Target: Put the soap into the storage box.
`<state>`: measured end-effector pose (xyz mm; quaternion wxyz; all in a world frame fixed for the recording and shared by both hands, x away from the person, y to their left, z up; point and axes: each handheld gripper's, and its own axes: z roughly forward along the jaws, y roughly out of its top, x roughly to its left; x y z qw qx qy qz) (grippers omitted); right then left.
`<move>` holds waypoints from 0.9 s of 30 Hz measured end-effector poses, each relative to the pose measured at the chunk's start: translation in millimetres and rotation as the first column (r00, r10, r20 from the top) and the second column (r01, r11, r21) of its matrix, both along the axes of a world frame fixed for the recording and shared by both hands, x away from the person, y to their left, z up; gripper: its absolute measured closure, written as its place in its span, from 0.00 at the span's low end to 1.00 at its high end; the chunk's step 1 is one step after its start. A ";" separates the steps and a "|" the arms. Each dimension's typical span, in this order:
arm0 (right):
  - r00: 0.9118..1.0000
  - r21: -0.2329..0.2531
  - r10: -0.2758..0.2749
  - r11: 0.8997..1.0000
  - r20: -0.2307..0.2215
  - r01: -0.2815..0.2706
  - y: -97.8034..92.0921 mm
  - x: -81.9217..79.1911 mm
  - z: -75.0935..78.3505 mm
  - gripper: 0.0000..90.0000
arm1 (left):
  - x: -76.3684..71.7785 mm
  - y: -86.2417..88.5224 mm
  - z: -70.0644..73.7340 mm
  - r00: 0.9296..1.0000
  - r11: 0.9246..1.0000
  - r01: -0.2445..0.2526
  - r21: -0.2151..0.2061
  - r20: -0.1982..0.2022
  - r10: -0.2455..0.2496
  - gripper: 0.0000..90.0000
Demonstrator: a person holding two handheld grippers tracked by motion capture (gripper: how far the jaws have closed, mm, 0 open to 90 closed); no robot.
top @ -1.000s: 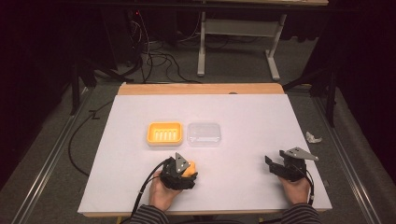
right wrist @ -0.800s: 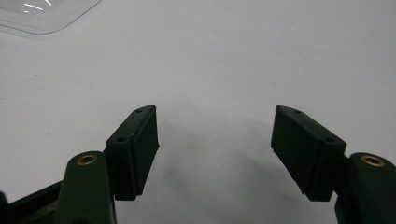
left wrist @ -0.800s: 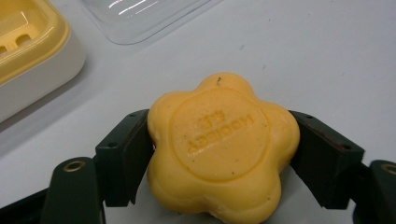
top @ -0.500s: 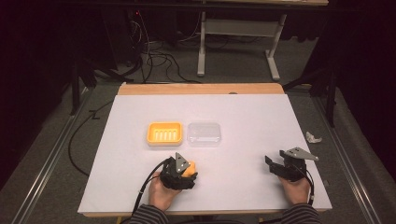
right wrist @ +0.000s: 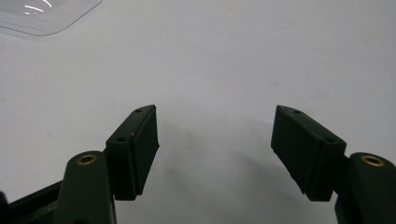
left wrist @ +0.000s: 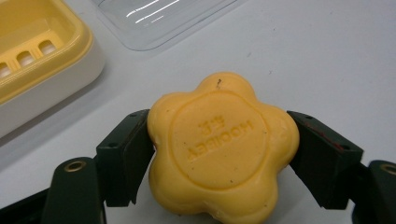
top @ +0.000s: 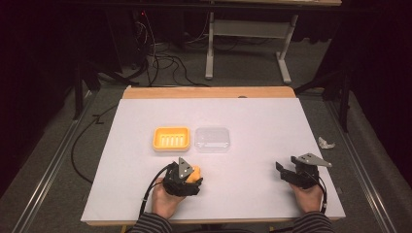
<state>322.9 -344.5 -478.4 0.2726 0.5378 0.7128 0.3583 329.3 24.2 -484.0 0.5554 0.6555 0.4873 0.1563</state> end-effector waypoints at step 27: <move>1.000 0.007 0.001 1.000 0.005 -0.001 -0.6 -0.8 0.3 0.36 | 13.8 22.1 41.1 0.999 0.995 -0.033 -0.089 0.026 0.035 0.29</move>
